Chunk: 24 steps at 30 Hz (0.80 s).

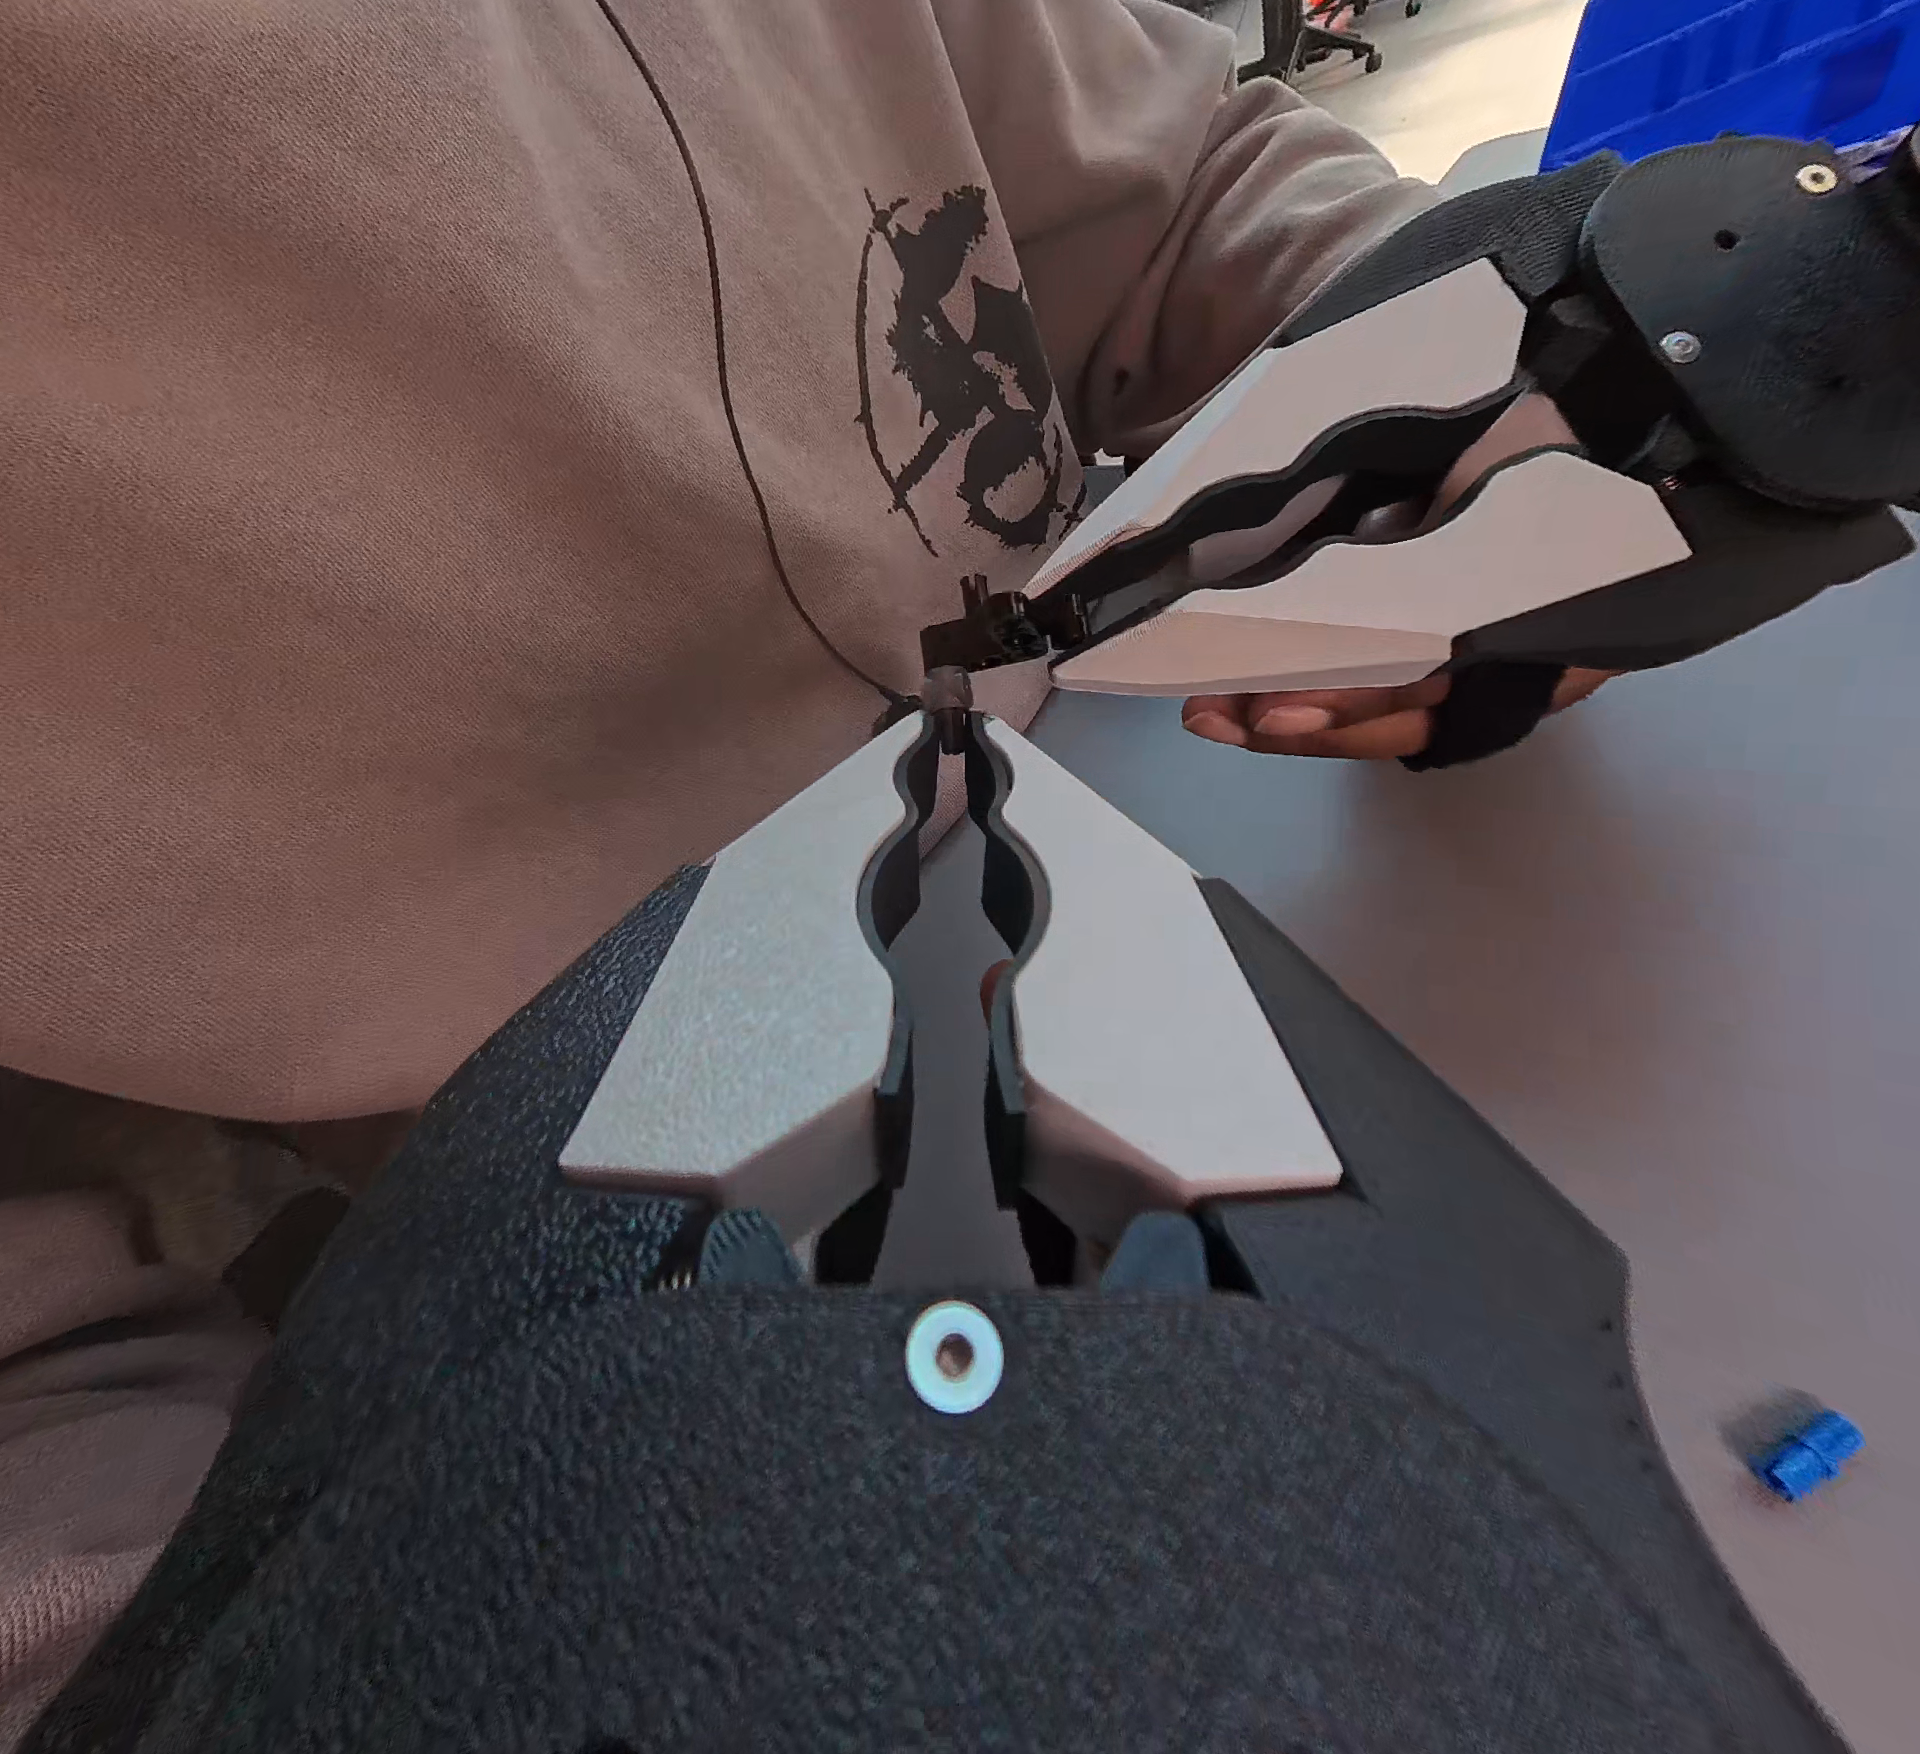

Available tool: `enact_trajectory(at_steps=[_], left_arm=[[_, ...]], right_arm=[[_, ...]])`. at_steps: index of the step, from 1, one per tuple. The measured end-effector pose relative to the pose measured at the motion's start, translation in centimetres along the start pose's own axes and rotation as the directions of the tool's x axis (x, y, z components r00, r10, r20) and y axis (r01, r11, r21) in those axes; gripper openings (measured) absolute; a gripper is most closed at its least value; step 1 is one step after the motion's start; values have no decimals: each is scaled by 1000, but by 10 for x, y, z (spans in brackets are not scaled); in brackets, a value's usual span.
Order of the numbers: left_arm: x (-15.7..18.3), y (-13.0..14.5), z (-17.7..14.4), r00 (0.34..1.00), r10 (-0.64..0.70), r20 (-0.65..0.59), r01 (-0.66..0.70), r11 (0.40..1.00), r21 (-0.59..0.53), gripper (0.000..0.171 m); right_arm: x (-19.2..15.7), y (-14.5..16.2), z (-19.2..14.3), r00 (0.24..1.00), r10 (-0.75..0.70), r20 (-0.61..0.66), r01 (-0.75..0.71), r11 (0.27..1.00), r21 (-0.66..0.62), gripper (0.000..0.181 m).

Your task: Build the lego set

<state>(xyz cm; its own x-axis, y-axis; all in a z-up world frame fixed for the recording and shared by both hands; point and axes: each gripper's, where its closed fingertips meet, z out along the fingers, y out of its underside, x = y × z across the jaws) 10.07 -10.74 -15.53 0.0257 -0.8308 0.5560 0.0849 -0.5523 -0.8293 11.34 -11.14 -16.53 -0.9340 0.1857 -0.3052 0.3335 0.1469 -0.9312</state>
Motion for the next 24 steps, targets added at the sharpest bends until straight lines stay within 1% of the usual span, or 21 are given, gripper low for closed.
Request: enact_trajectory(at_steps=[4, 9, 11, 12, 15, 16, 18, 19, 20, 22, 24], left_arm=[[-3, -1, 0, 1000, 12, 21, -12, 1000, 5, 8], [-9, -3, -2, 999, -13, 48, 11, 1000, 29, 10], [-7, -6, -3, 999, -32, 30, 30, 998, 50, 22], [-7, -7, -3, 999, -44, 22, 42, 997, 60, 24], [-12, -2, -2, 997, -59, 48, 57, 998, 34, 24], [-10, 0, -1, 997, -62, 36, 62, 998, 25, 22], [-6, 0, 2, 998, -68, 9, 68, 997, 22, 16], [-8, 0, 2, 998, -61, 27, 61, 998, 19, 10], [-9, 0, 2, 998, -51, 37, 50, 999, 18, 10], [-12, -3, 0, 997, -42, 60, 40, 999, 35, 9], [-18, -11, -6, 994, -51, 98, 43, 996, 80, 8]], right_arm=[[0, 2, -3, 1000, 7, -7, -7, 1000, -1, 3], [1, -1, -10, 1000, 6, -18, -6, 1000, 12, 2], [0, 2, -10, 1000, 15, -8, -15, 1000, 7, 2], [1, 3, -9, 1000, 16, -11, -16, 1000, 0, 2], [-1, 4, -7, 1000, 21, 8, -21, 1000, -3, 2], [0, 4, -6, 1000, 21, 9, -21, 1000, -6, 2], [1, 5, -6, 1000, 23, 6, -23, 1000, -10, 2], [0, 5, -6, 1000, 25, 12, -25, 1000, -5, 2], [1, 4, -7, 1000, 26, 11, -26, 1000, -1, 2], [3, 5, -10, 1000, 26, -2, -26, 1000, 2, 2], [10, 4, -15, 999, 30, -37, -29, 999, 20, 3]])
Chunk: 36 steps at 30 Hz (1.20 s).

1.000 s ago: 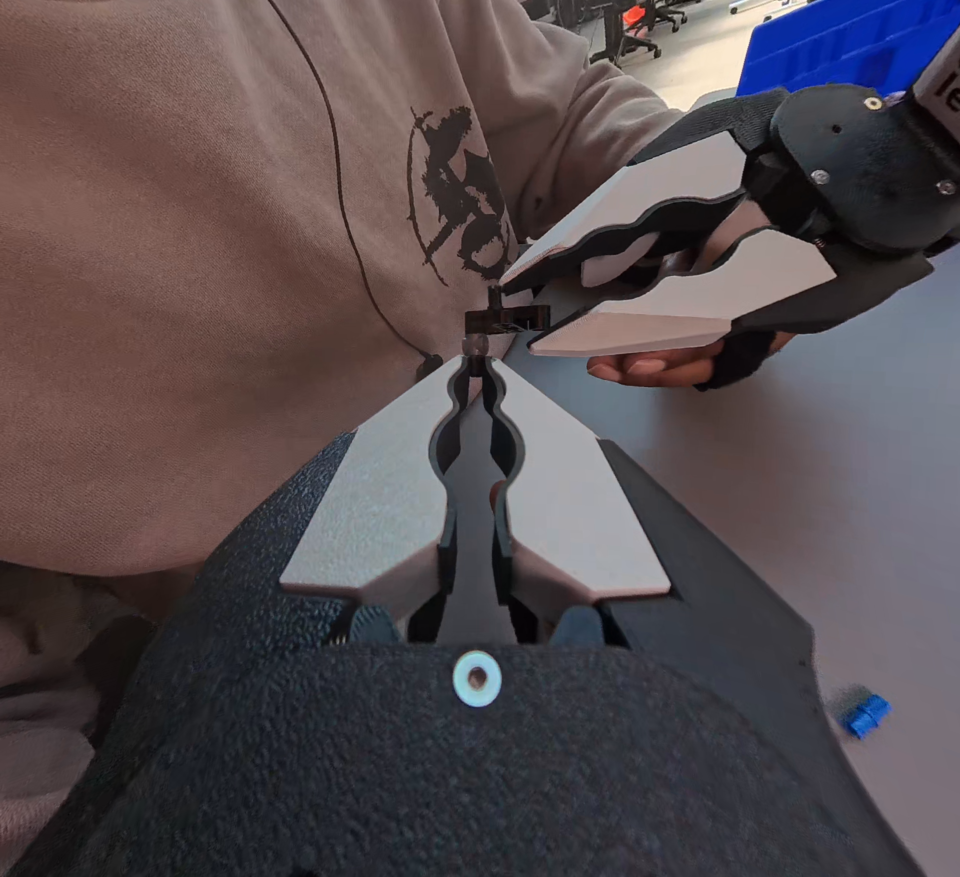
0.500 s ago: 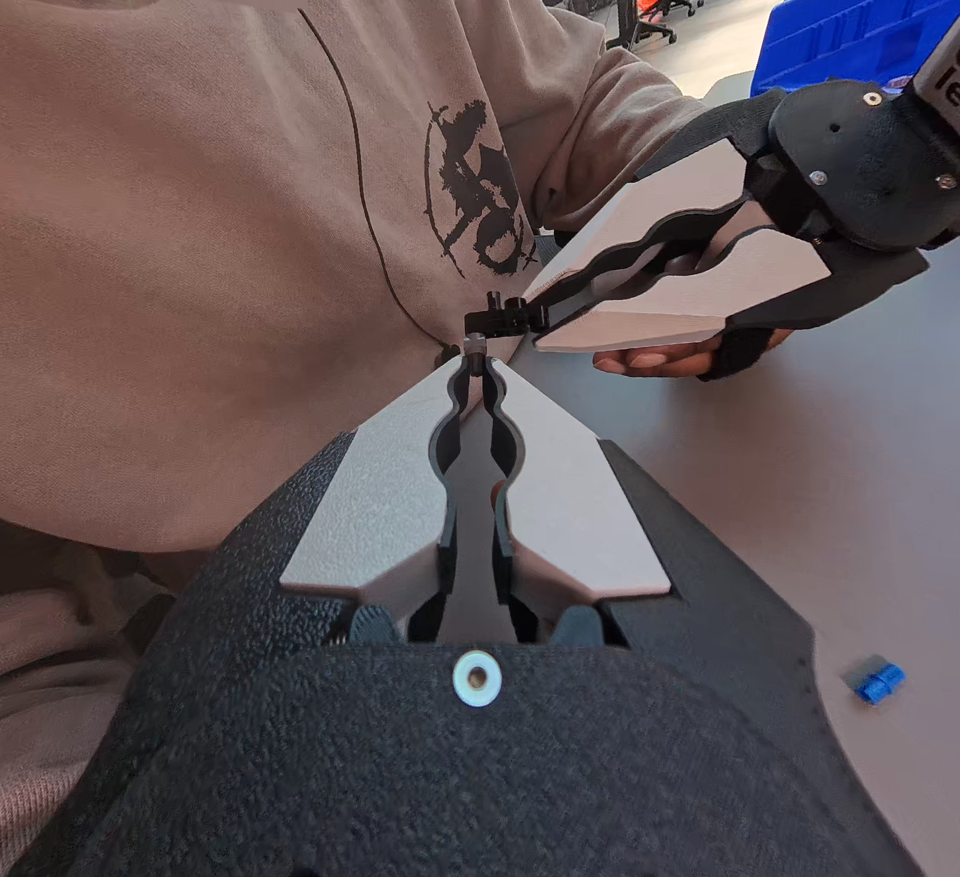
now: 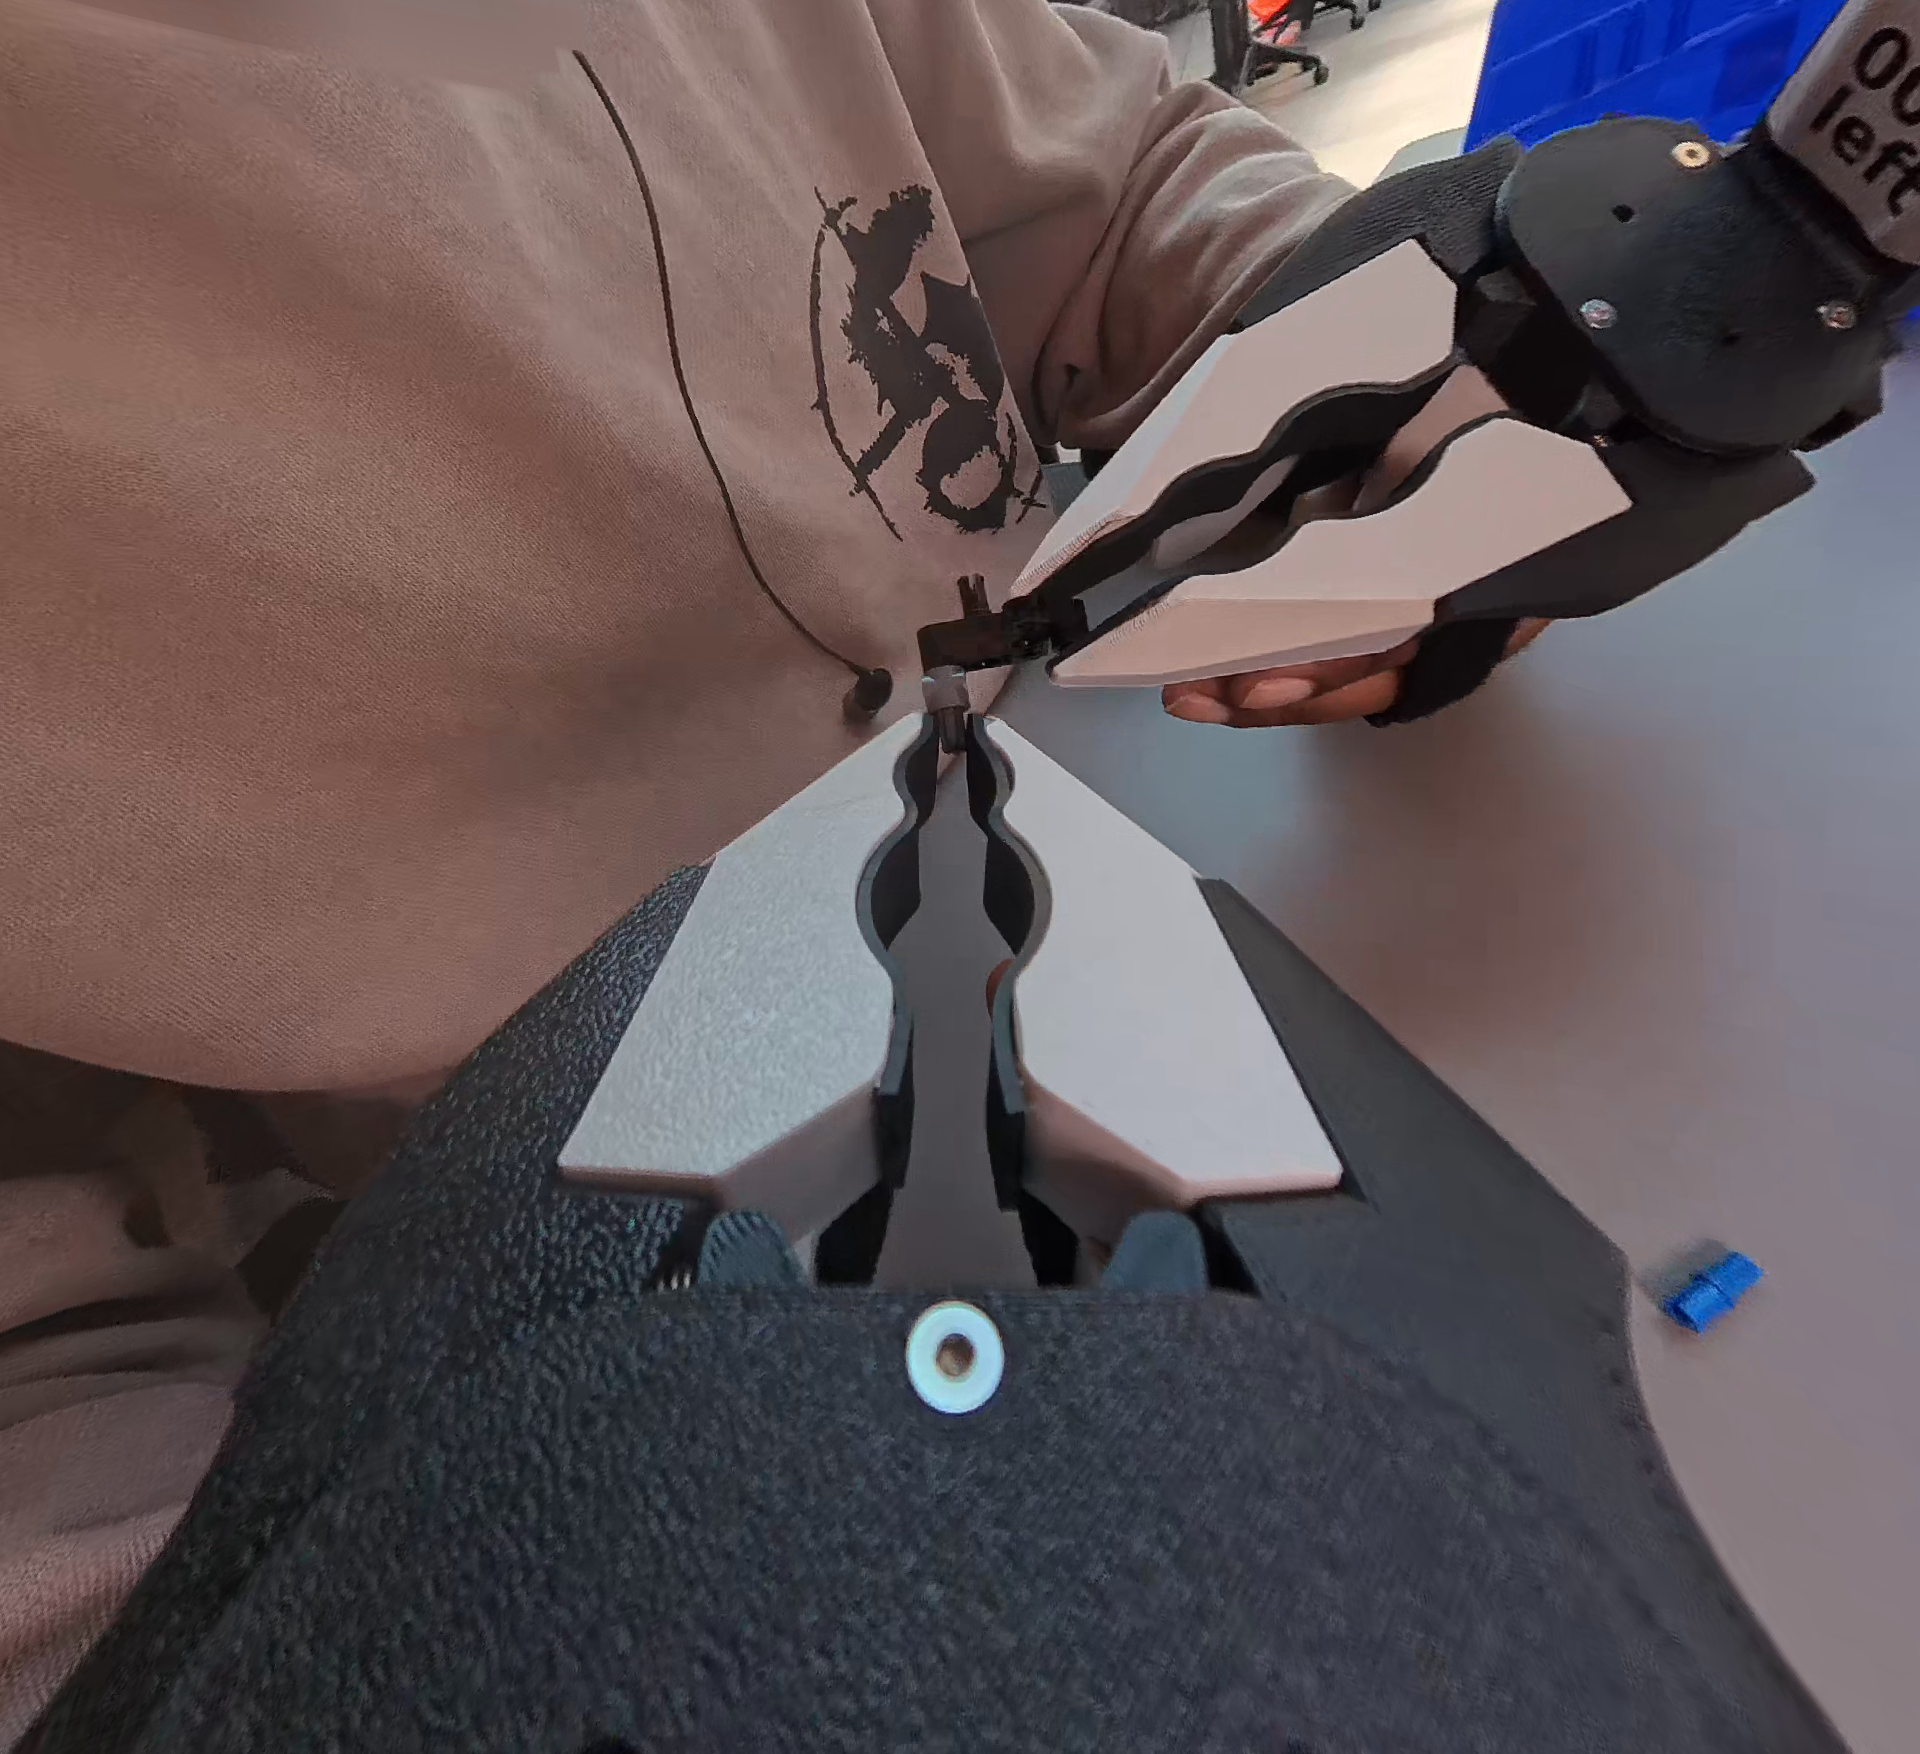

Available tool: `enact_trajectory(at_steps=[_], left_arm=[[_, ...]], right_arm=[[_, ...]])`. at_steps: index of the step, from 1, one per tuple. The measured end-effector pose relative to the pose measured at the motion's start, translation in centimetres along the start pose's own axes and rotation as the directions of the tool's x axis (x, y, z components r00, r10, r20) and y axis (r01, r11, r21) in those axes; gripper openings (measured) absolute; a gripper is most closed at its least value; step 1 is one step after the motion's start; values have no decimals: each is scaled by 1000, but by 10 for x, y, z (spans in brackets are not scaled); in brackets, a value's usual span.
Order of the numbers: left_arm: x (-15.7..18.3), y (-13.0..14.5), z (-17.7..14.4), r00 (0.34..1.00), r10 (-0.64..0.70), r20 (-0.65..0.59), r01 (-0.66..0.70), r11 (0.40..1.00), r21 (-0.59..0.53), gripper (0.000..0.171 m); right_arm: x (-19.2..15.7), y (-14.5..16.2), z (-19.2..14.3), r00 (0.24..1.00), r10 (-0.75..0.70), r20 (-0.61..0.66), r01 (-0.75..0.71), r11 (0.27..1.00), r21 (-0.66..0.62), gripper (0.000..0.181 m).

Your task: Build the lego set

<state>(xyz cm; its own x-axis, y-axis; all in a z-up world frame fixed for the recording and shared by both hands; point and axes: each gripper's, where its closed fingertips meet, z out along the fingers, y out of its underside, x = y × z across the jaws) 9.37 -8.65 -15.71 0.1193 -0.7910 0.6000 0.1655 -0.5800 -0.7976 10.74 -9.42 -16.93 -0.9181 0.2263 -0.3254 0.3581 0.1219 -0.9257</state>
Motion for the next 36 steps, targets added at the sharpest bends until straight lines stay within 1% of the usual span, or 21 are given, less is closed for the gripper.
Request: enact_trajectory(at_steps=[4, 7, 9, 11, 13, 14, 17, 19, 24, 28, 31, 34, 36], left_arm=[[-19, -21, -17, 993, -41, 109, 27, 992, 123, 8], [-36, -31, -31, 975, -87, 206, 45, 979, 199, 7], [-54, -30, -43, 941, -132, 310, 67, 975, 213, 8], [-77, -22, -59, 875, -167, 455, 87, 978, 190, 8], [-87, -12, -70, 833, -216, 509, 147, 974, 173, 8], [-91, -10, -75, 810, -242, 534, 165, 968, 188, 8], [-99, -2, -77, 778, -264, 570, 200, 964, 173, 8], [-102, 3, -75, 766, -261, 588, 208, 965, 157, 8], [-106, 3, -76, 740, -236, 630, 184, 972, 147, 8], [-110, 0, -81, 704, -196, 683, 141, 981, 136, 8], [-113, -1, -84, 672, -148, 726, 98, 989, 111, 8], [-114, -2, -86, 638, -94, 764, 57, 996, 75, 8], [-116, -5, -88, 606, -52, 794, 14, 998, 54, 8]], right_arm=[[26, -8, -21, 989, 8, -150, 4, 997, 76, 4], [50, -10, -39, 953, 9, -303, 21, 995, 97, 6], [65, -10, -52, 909, -2, -416, 41, 995, 86, 10], [80, -10, -69, 846, -15, -534, 60, 996, 67, 12], [91, -2, -87, 768, -49, -639, 51, 999, -16, 12], [94, 6, -93, 739, -72, -670, 33, 997, -70, 12], [101, 29, -103, 685, -118, -719, -43, 978, -202, 12], [104, 42, -101, 680, -127, -722, -96, 961, -259, 12], [111, 57, -85, 676, -147, -722, -162, 926, -341, 12], [123, 65, -79, 627, -189, -756, -233, 880, -413, 12], [125, 70, -74, 607, -174, -776, -303, 852, -428, 9], [127, 70, -73, 580, -149, -801, -353, 840, -412, 2], [127, 70, -73, 569, -133, -811, -377, 835, -402, 2]])
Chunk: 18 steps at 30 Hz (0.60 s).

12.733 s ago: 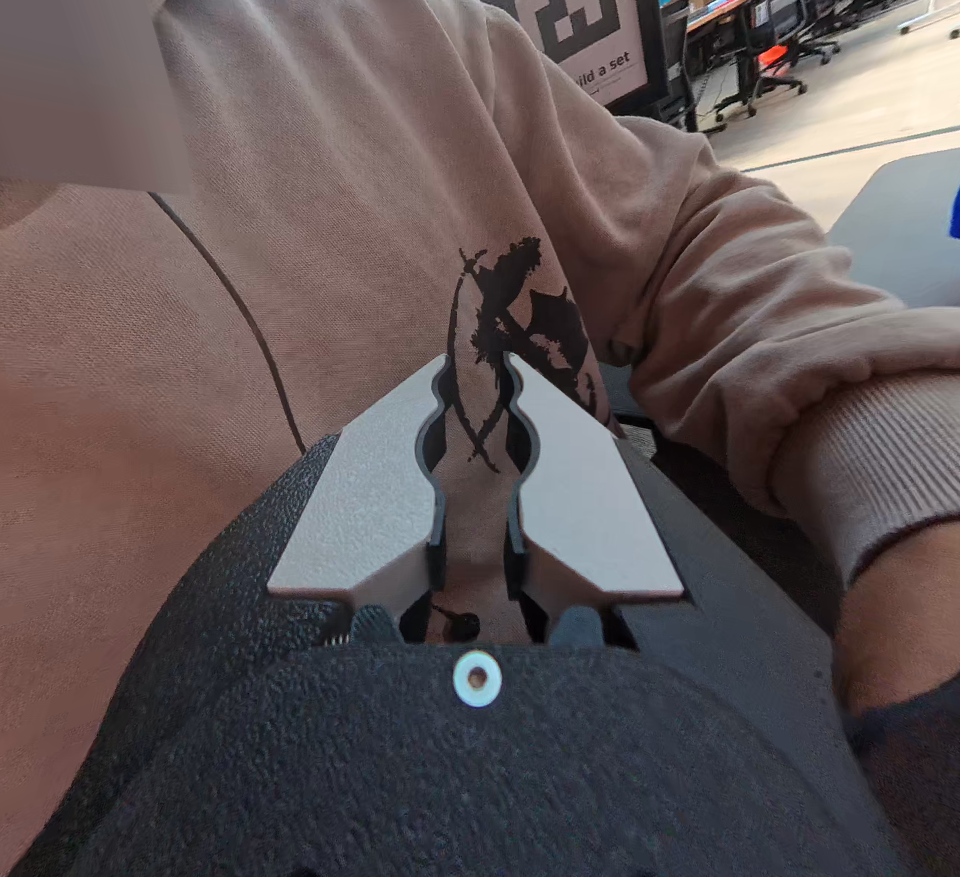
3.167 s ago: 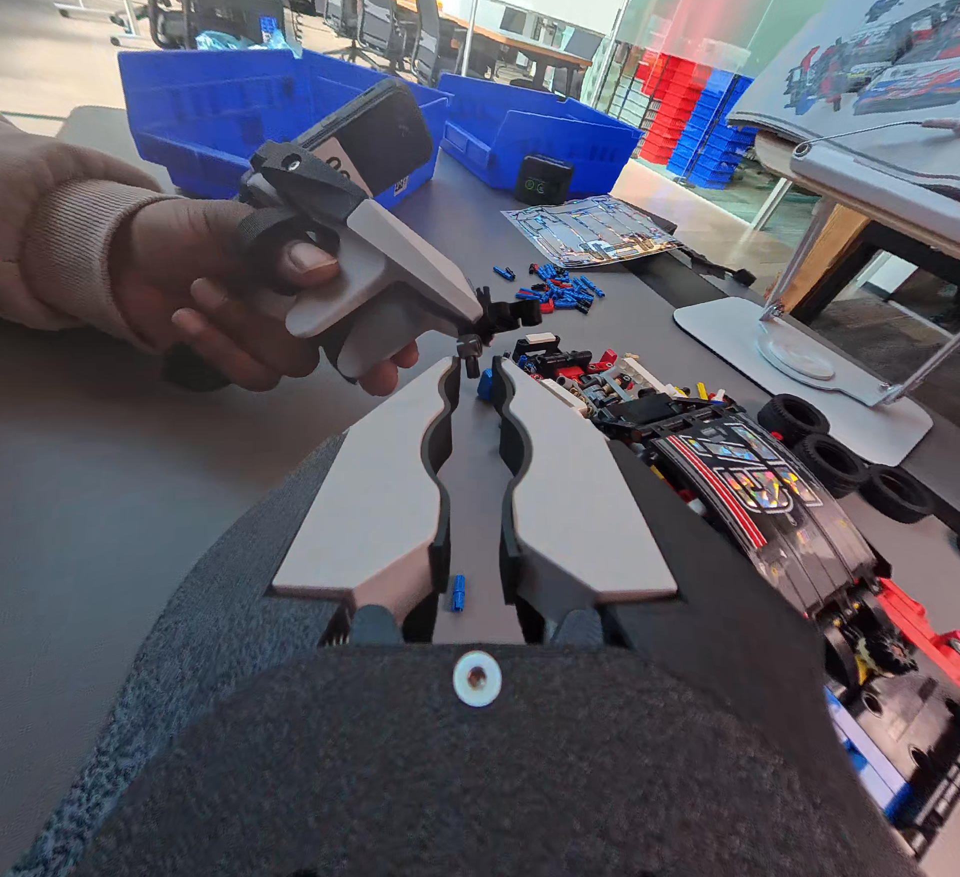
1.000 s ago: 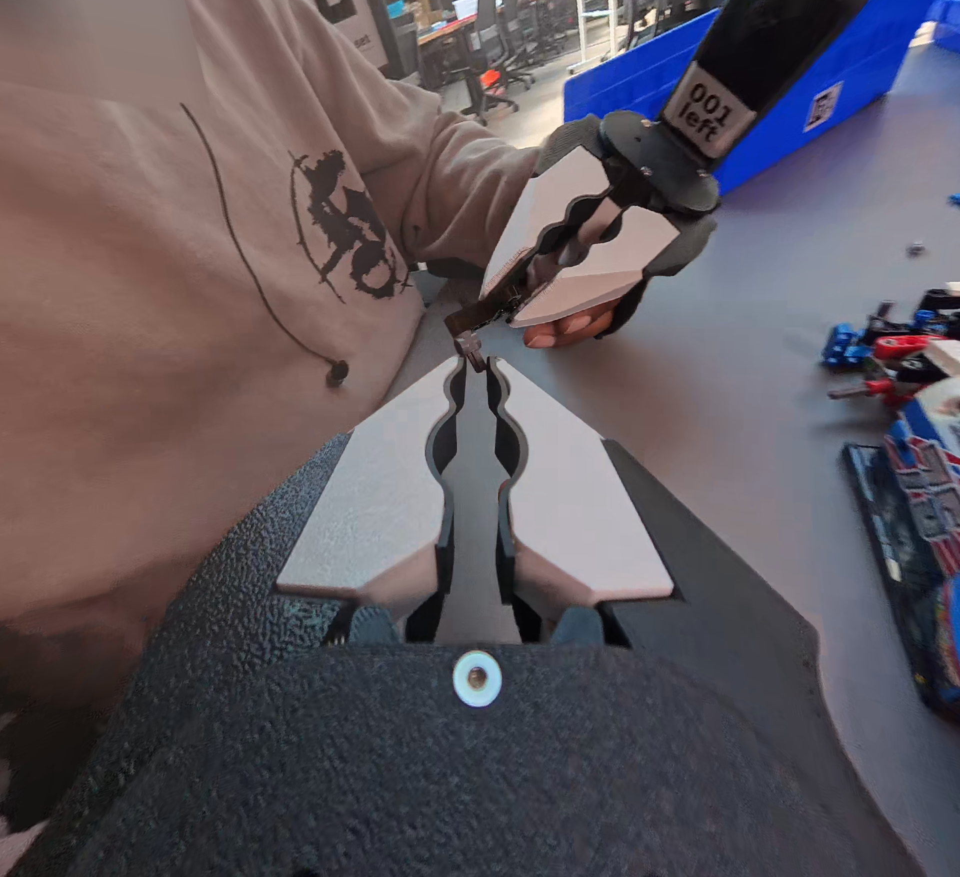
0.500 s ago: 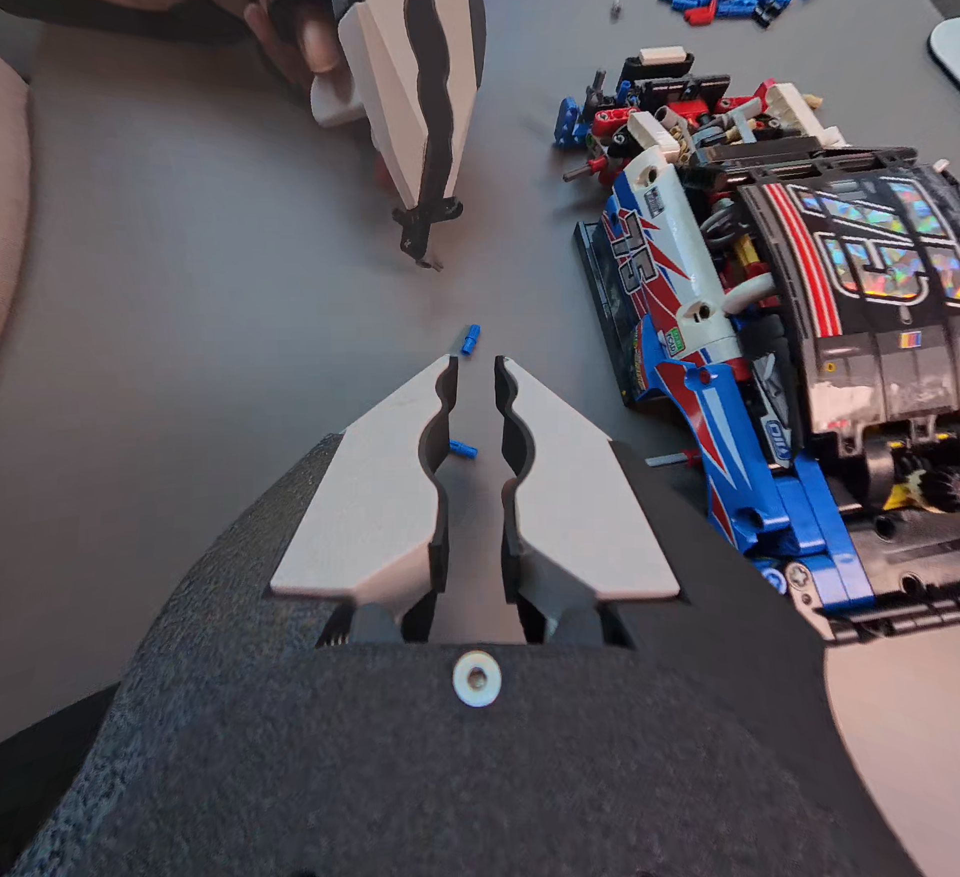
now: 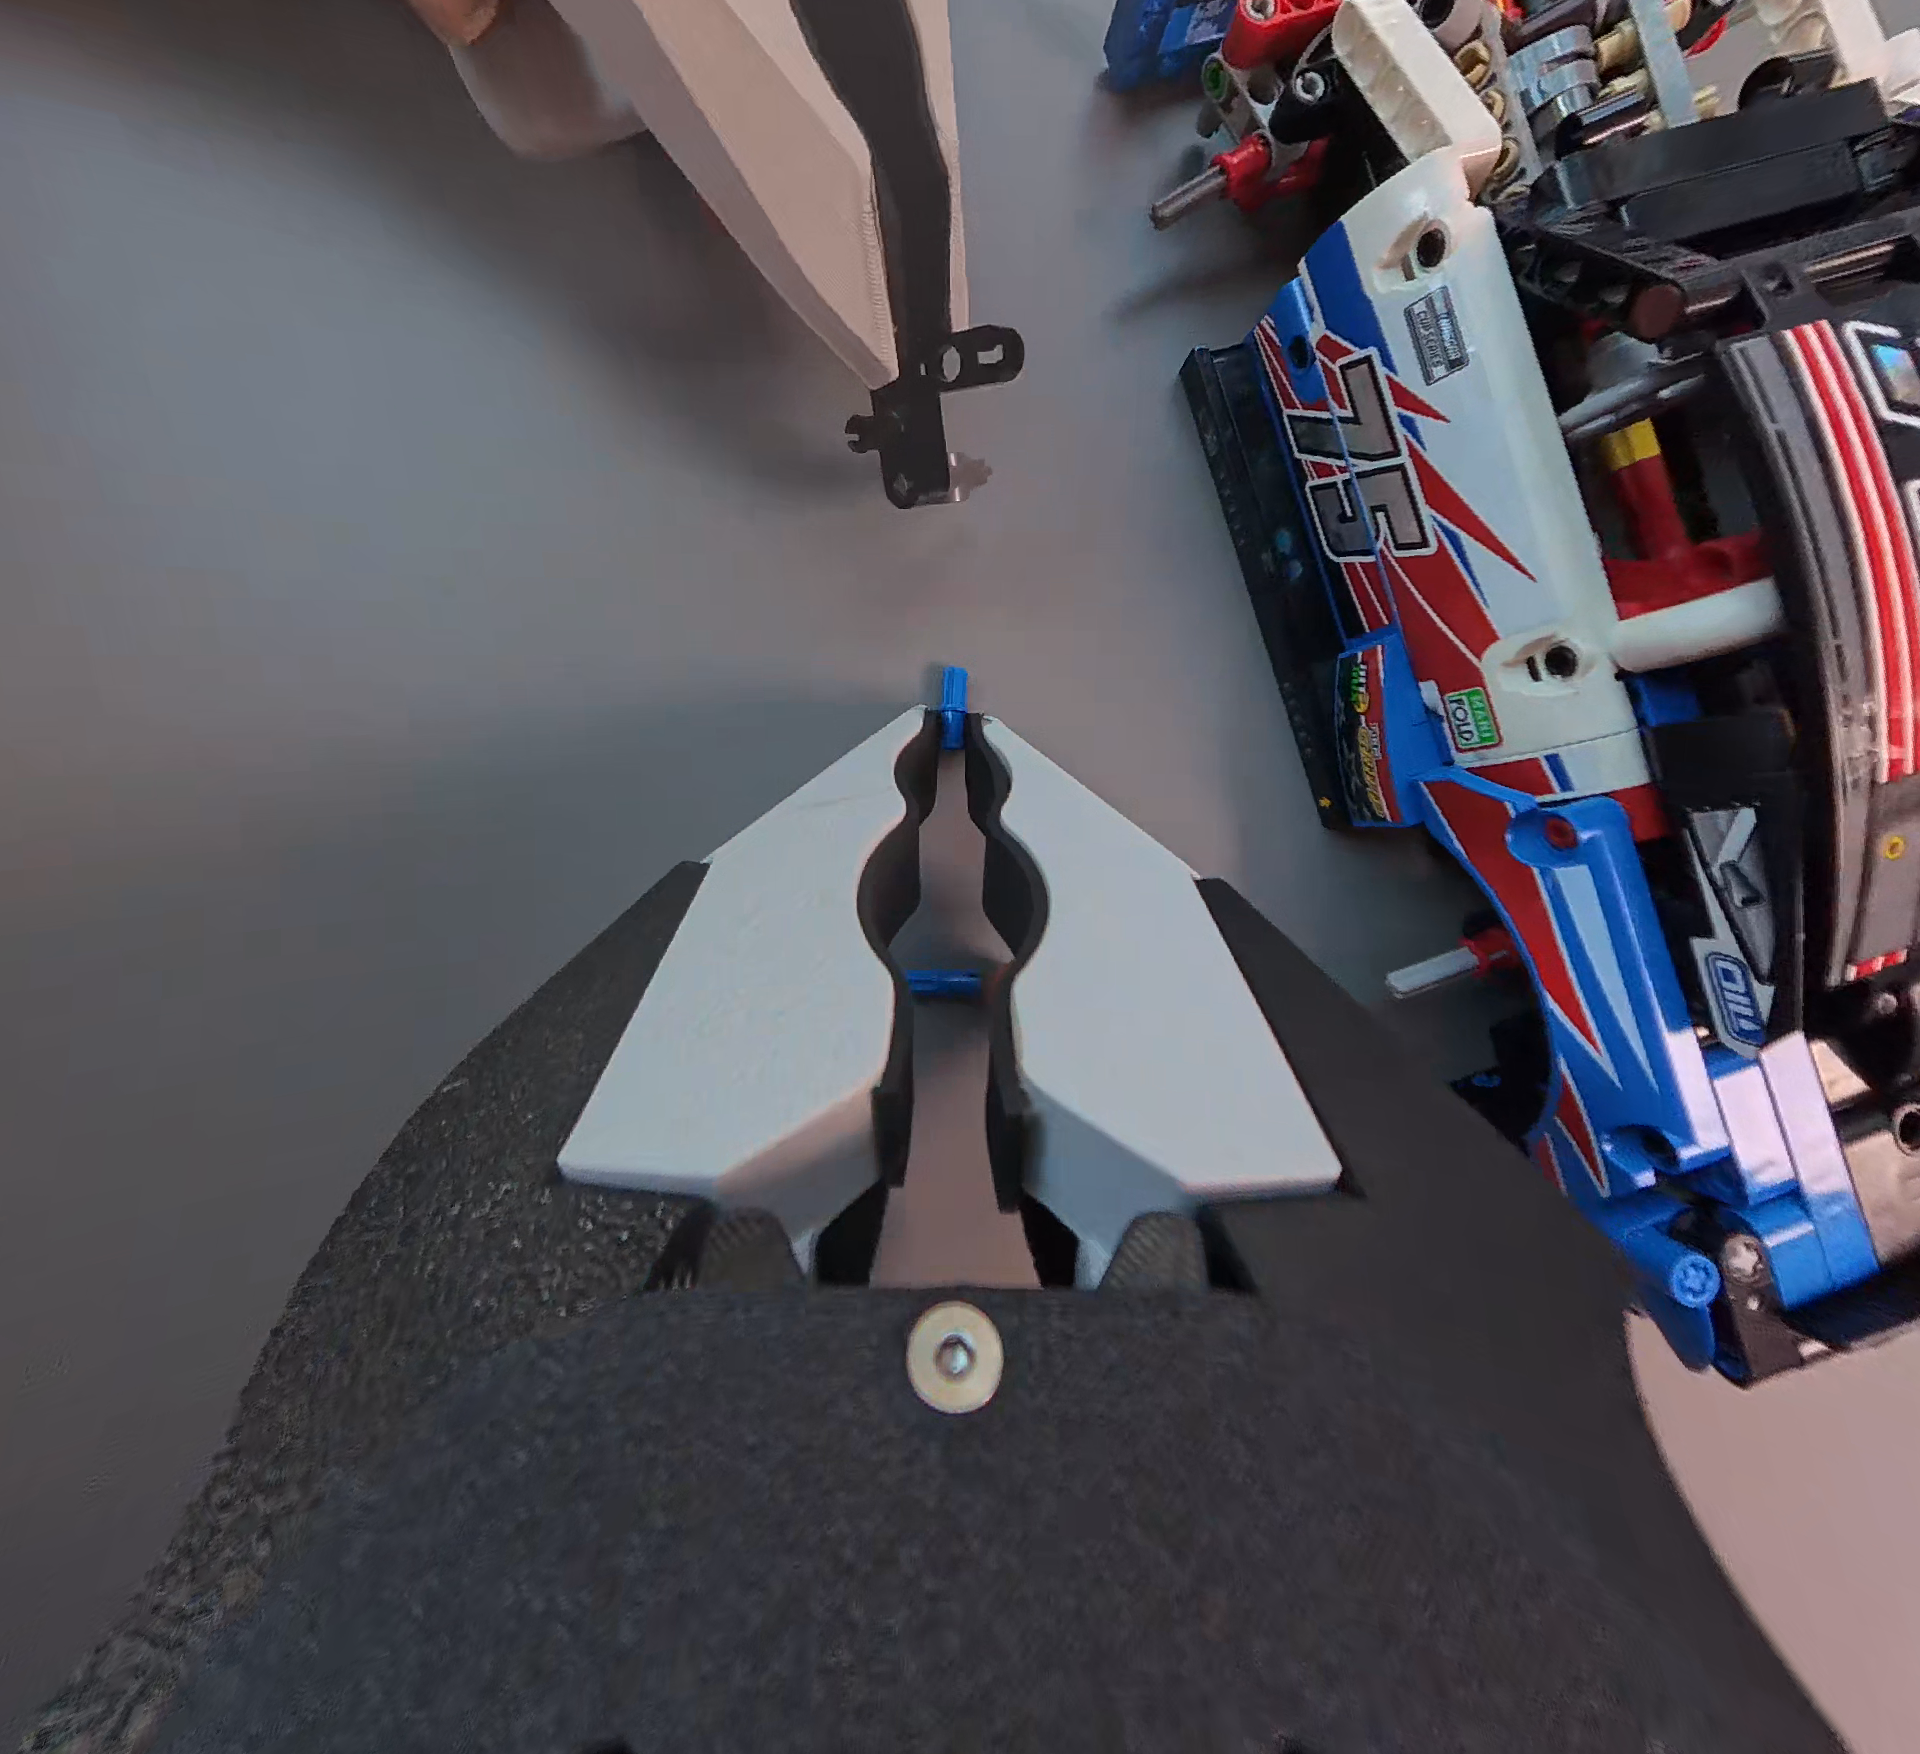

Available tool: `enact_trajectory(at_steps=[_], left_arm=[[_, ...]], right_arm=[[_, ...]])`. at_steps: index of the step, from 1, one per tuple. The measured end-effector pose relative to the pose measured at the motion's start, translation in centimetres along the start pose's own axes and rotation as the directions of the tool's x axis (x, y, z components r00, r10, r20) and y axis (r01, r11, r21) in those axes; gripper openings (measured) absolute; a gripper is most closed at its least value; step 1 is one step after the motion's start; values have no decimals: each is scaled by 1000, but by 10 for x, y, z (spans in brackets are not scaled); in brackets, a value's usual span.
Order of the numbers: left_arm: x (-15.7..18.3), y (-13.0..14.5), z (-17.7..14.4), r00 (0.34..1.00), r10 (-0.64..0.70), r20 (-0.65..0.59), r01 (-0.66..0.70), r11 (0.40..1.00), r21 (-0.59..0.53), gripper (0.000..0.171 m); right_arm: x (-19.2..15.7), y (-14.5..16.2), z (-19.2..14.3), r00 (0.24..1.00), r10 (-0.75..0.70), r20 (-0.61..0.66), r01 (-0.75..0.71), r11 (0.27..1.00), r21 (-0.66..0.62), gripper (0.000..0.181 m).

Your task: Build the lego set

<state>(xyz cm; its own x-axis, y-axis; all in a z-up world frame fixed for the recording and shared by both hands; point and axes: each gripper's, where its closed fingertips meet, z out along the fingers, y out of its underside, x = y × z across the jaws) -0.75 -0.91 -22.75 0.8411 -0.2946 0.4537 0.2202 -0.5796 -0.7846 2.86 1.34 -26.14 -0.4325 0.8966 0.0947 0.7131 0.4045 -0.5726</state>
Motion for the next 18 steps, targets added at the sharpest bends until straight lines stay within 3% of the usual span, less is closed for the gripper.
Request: enact_trajectory(at_steps=[4, 6, 10, 14, 18], left_arm=[[-8, -9, -4, 987, 109, 121, -114, 993, 38, 8], [-13, -15, -8, 968, 166, 186, -180, 982, 61, 8], [-16, -31, -17, 893, 312, 324, -358, 929, 92, 8], [-12, -44, -26, 781, 443, 441, -528, 845, 86, 8], [-5, -54, -33, 672, 523, 523, -647, 759, 73, 7]], right_arm=[[14, -5, -1, 991, -58, -124, 62, 998, 26, 2], [19, -27, -10, 987, -4, -158, 31, 985, 167, 2], [20, -71, -35, 980, 192, -59, -147, 884, 443, 2], [22, -87, -38, 937, 344, 59, -316, 766, 559, 2], [24, -95, -42, 934, 357, 21, -296, 739, 605, 2]])
